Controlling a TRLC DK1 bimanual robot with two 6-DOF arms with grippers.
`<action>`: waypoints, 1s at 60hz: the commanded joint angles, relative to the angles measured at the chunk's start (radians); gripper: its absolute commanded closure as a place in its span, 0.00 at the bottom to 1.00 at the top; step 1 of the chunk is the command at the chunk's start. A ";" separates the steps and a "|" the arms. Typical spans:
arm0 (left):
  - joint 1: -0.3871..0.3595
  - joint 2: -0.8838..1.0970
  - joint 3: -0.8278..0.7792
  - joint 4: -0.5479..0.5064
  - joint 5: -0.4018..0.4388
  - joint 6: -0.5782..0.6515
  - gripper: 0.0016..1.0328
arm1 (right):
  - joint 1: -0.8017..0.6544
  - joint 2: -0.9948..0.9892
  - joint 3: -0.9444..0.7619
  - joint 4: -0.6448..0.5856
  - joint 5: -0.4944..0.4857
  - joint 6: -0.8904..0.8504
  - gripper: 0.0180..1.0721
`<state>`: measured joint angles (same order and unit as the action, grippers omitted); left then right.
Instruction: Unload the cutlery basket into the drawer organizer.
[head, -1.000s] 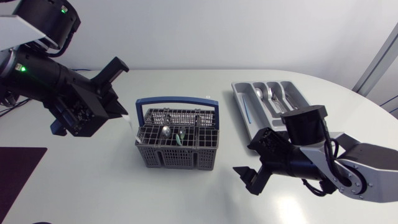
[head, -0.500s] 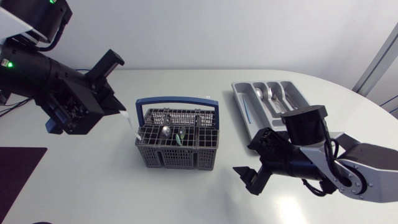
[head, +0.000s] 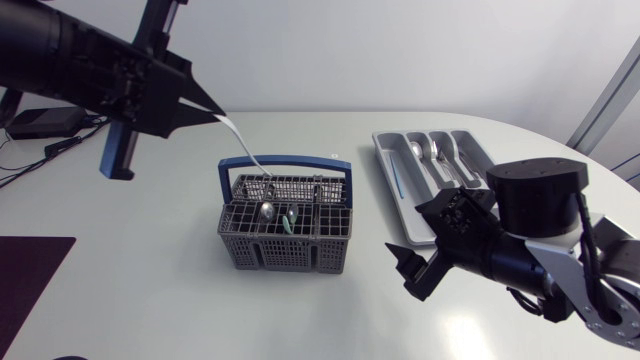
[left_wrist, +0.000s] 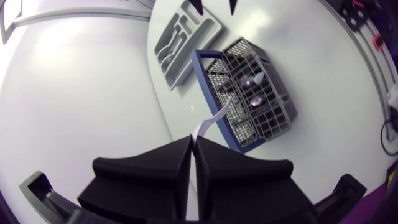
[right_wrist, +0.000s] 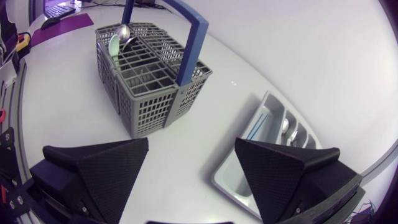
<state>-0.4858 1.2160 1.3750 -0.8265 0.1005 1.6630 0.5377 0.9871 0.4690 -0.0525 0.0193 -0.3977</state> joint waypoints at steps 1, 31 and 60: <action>-0.045 0.047 0.030 0.055 0.013 -0.233 0.96 | 0.045 -0.041 0.002 -0.006 0.059 -0.009 0.05; -0.126 0.330 0.289 -0.094 0.214 -1.028 0.97 | 0.268 -0.150 0.022 0.129 0.415 -0.032 0.05; -0.129 0.473 0.343 -0.059 0.318 -1.349 0.97 | 0.335 -0.099 0.007 0.315 0.461 -0.161 0.08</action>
<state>-0.6064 1.6547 1.6760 -0.8959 0.4084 0.3809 0.8570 0.8581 0.4728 0.2268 0.4698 -0.5068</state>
